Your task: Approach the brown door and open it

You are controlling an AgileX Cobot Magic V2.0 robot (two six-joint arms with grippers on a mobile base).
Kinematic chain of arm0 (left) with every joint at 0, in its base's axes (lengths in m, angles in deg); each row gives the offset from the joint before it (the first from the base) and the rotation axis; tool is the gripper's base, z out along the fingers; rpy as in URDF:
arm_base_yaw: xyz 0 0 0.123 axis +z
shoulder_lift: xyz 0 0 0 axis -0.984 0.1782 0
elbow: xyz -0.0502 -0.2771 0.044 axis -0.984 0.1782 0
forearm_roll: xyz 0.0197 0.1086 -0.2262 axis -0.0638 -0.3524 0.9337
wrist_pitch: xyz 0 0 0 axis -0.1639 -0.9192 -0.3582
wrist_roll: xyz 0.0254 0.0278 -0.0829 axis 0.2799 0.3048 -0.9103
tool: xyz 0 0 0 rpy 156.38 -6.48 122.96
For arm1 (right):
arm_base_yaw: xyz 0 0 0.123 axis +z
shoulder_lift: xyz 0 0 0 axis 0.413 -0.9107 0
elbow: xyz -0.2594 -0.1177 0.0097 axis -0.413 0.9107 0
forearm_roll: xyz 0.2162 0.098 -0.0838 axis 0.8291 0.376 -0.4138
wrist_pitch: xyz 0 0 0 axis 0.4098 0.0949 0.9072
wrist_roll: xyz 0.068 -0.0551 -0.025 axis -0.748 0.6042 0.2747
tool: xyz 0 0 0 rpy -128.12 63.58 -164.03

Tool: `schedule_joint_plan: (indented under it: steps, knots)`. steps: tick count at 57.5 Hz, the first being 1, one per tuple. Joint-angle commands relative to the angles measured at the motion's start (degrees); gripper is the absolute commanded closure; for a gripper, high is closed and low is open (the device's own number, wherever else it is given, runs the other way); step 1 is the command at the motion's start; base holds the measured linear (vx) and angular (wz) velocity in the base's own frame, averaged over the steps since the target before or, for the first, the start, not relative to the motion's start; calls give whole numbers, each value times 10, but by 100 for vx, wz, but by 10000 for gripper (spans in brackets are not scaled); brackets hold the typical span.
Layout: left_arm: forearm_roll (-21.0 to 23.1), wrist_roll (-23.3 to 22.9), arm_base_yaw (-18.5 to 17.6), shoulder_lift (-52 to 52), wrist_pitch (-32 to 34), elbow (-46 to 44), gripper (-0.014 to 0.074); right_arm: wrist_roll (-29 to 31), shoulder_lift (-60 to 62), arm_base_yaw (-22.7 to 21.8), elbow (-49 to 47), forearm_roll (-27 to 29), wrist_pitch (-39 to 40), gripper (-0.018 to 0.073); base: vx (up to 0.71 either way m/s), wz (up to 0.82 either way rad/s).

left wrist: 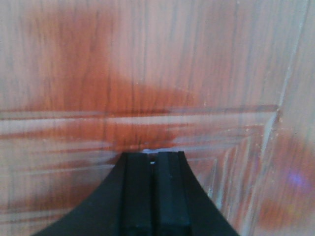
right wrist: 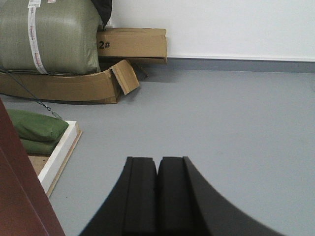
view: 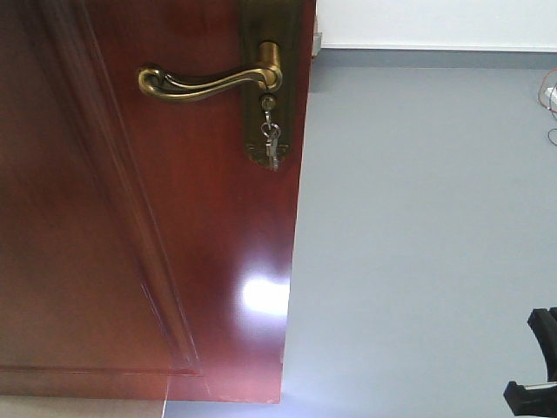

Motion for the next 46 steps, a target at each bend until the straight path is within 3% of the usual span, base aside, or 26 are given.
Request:
schedule_joint_plan:
  steps: [1,46]
  knots:
    - [5,-1,-4,-7,22,-18,600,5,3,-1,2,-4,44,559,0,0]
    - [5,-1,-4,-7,22,-18,600,5,3,-1,2,-4,44,559,0,0]
